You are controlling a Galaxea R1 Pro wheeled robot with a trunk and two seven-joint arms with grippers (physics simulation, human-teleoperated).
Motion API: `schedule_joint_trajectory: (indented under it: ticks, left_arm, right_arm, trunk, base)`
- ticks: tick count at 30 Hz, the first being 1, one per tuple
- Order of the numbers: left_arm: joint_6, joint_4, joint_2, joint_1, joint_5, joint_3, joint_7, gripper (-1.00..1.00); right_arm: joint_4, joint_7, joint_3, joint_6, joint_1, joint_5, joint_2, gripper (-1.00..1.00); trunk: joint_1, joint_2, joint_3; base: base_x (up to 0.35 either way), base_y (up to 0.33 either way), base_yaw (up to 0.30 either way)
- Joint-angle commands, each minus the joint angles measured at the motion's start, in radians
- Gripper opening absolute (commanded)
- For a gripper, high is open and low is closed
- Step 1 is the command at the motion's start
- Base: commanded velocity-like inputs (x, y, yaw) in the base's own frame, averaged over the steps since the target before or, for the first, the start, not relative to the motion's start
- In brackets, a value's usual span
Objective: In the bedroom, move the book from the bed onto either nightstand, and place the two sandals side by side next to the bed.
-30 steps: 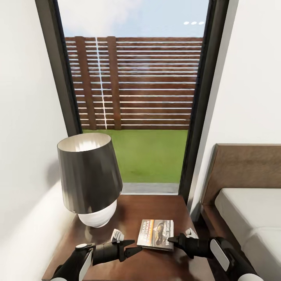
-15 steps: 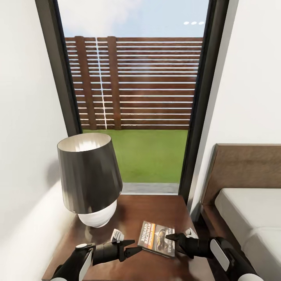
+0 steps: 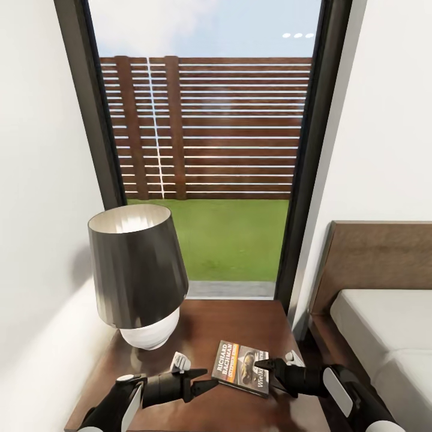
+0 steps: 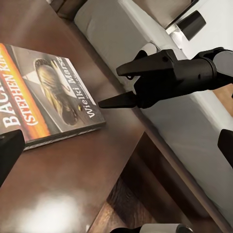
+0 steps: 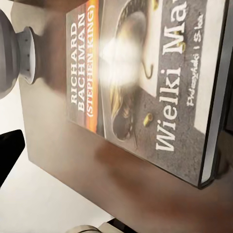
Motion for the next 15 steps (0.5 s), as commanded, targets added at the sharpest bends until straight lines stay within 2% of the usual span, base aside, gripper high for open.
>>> schedule_joint_trajectory:
  ticks: [1, 15]
  left_arm:
    - [0.011, -0.002, -0.001, -0.001, -0.009, 0.008, -0.007, 1.00]
    - [0.011, -0.002, -0.001, -0.001, -0.009, 0.009, -0.007, 1.00]
  right_arm:
    - [0.000, 0.002, -0.003, 0.006, 0.000, 0.001, 0.000, 1.00]
    - [0.000, 0.002, -0.003, 0.006, 0.000, 0.001, 0.000, 1.00]
  trunk:
    - [0.000, 0.000, -0.001]
    - [0.000, 0.000, -0.001]
  base:
    - [0.000, 0.000, 0.000]
    - [0.000, 0.000, 0.000]
